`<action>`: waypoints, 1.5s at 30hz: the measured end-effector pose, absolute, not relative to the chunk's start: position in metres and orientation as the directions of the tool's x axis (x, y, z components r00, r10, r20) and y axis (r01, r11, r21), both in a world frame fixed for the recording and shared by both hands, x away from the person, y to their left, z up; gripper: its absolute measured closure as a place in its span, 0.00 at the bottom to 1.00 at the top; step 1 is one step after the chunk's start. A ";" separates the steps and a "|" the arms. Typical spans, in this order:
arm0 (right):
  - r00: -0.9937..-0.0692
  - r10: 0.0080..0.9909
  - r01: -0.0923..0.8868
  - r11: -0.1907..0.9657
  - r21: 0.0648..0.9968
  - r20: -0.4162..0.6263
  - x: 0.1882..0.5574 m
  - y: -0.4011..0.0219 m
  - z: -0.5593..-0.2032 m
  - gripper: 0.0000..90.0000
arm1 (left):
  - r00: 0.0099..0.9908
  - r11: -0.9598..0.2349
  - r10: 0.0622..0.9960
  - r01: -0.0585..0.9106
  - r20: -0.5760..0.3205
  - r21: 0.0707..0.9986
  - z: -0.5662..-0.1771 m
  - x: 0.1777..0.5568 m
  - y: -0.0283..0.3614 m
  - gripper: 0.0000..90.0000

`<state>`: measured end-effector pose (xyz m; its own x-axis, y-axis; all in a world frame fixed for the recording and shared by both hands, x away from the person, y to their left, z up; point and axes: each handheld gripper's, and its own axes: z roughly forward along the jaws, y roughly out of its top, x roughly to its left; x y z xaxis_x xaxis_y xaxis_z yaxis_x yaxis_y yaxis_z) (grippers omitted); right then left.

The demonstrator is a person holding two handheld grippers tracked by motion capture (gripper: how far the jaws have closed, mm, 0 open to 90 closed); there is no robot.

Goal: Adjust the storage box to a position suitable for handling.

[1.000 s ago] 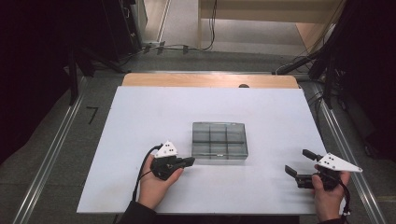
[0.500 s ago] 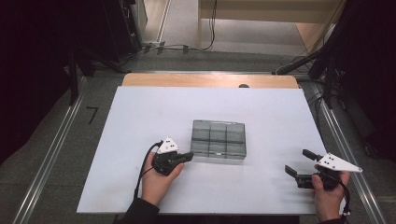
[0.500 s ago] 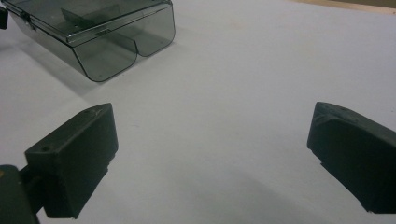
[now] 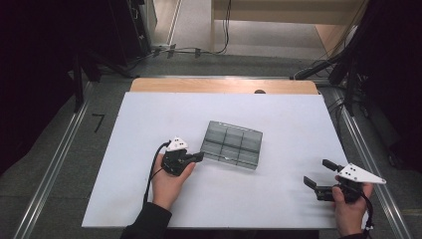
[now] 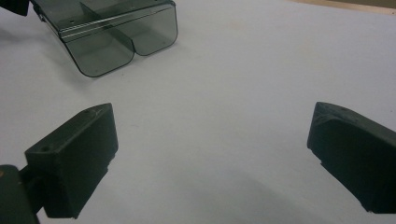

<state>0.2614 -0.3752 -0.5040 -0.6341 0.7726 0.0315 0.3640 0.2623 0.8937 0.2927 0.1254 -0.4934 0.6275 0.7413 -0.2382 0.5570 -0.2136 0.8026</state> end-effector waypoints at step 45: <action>-0.636 0.771 0.366 0.269 0.891 0.028 0.262 -0.374 -0.504 0.00 | 0.558 -0.159 0.769 0.638 -0.311 0.753 -0.498 0.381 0.117 1.00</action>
<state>0.2619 -0.3744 -0.5041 -0.6356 0.7715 0.0281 0.3659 0.2690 0.8909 0.3813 0.1172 -0.4980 0.5582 0.7692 -0.3109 0.6382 -0.1587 0.7533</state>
